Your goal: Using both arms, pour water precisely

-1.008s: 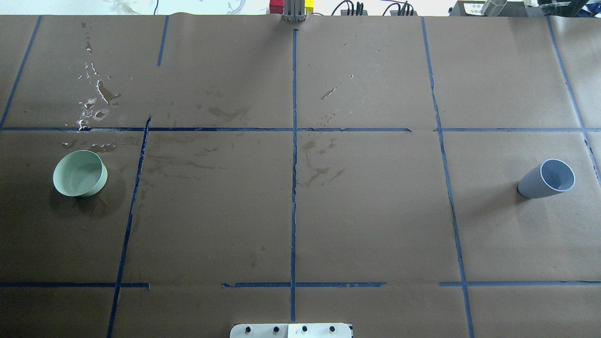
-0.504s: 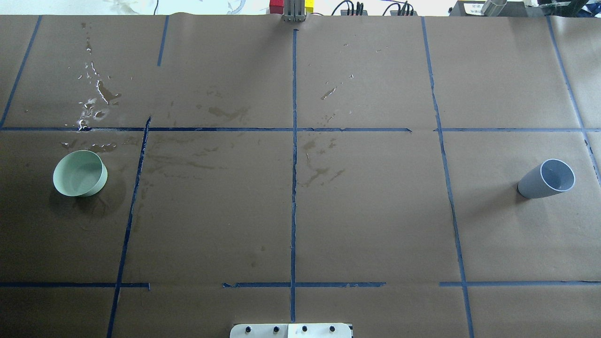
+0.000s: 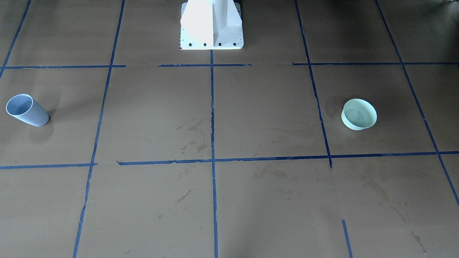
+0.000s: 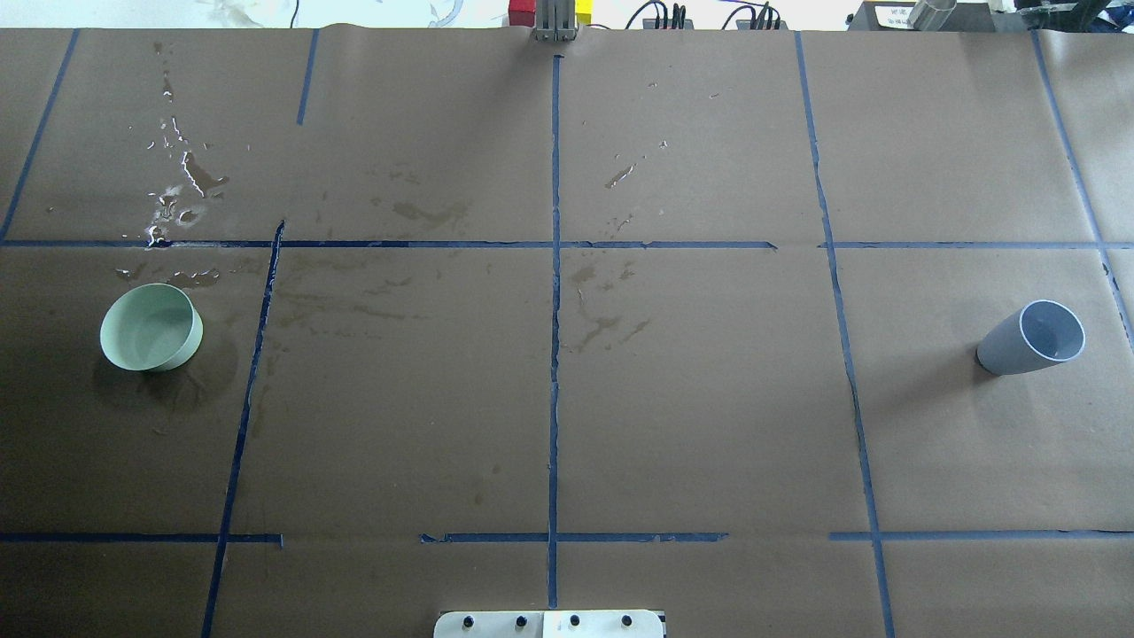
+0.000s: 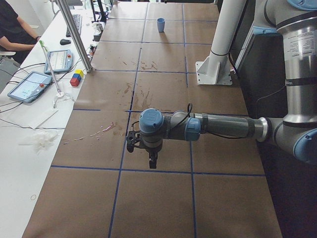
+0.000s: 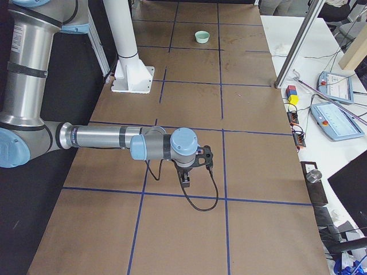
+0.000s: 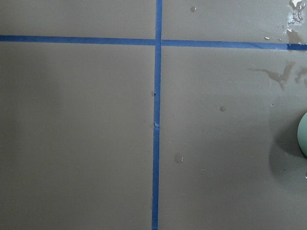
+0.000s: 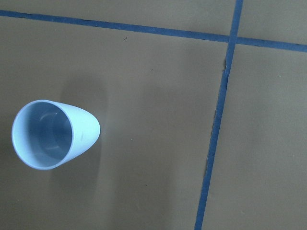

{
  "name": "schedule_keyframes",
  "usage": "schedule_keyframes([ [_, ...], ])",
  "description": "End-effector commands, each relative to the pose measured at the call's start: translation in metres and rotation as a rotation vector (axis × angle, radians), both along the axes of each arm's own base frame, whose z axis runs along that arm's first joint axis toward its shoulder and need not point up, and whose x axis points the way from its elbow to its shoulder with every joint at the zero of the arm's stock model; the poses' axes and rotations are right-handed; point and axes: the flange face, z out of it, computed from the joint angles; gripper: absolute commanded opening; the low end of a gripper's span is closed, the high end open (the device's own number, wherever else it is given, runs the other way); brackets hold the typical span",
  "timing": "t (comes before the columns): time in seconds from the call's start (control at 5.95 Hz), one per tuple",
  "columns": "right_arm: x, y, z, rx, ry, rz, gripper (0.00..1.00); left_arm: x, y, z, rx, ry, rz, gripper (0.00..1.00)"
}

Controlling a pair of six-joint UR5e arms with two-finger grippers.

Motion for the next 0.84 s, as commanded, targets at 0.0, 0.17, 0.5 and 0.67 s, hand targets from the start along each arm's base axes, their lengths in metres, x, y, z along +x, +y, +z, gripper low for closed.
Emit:
schedule_keyframes([
  [0.0, -0.001, 0.0, 0.004, 0.0, -0.002, -0.001, 1.0, 0.008, -0.002, -0.01, 0.02, 0.01, 0.014, 1.0],
  [0.17, -0.001, 0.0, 0.004, -0.007, -0.003, 0.004, 1.0, 0.055, -0.009, -0.016, 0.05, 0.015, 0.113, 1.0],
  [0.5, -0.002, 0.001, 0.015, -0.026, -0.004, 0.003, 1.0, 0.086, -0.015, -0.022, -0.031, 0.033, 0.009, 1.0],
  [0.67, -0.002, 0.001, 0.017, -0.027, -0.004, 0.002, 1.0, 0.111, -0.017, -0.028, -0.023, 0.055, 0.004, 1.0],
])
